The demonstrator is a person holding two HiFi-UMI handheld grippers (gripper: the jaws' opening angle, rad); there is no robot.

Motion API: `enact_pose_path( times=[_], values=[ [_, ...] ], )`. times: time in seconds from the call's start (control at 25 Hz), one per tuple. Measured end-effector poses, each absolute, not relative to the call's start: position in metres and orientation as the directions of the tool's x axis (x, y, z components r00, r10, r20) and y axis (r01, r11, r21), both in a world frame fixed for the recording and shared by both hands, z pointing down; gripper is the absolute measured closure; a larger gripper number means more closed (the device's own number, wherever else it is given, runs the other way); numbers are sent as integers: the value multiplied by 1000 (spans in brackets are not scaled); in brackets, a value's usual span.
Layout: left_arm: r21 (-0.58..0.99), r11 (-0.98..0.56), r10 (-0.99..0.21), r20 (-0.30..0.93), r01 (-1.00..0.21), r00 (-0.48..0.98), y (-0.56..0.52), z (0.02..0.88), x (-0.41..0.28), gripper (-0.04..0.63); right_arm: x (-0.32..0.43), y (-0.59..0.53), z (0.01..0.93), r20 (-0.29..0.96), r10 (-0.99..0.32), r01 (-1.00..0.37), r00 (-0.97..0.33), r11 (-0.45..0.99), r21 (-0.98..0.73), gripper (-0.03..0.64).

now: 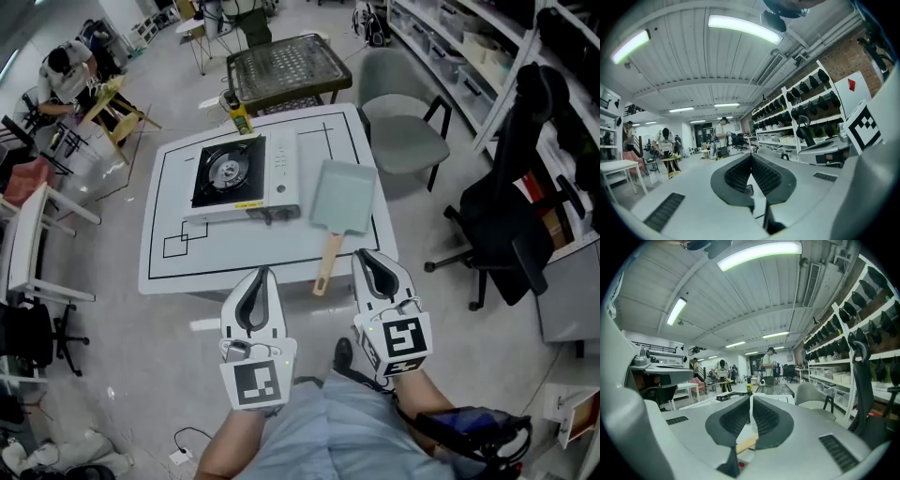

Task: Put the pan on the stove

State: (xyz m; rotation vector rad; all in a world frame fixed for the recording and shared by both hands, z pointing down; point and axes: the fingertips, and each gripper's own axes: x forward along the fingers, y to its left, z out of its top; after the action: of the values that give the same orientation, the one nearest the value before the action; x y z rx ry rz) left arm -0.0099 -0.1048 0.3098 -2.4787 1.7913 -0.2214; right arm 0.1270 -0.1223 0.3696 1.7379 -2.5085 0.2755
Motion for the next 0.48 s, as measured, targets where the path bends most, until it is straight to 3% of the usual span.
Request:
enact_pose_path(
  times=[0.24, 0.48],
  values=[
    [-154, -264, -964, 4, -952, 267, -122, 286, -11, 577, 134, -155, 337, 95, -923, -927, -373, 368, -64, 566],
    [-141, -253, -967, 3, -957, 255, -142, 290, -13, 577, 130, -175, 344, 109, -916, -922, -386, 382, -57, 566]
  ],
)
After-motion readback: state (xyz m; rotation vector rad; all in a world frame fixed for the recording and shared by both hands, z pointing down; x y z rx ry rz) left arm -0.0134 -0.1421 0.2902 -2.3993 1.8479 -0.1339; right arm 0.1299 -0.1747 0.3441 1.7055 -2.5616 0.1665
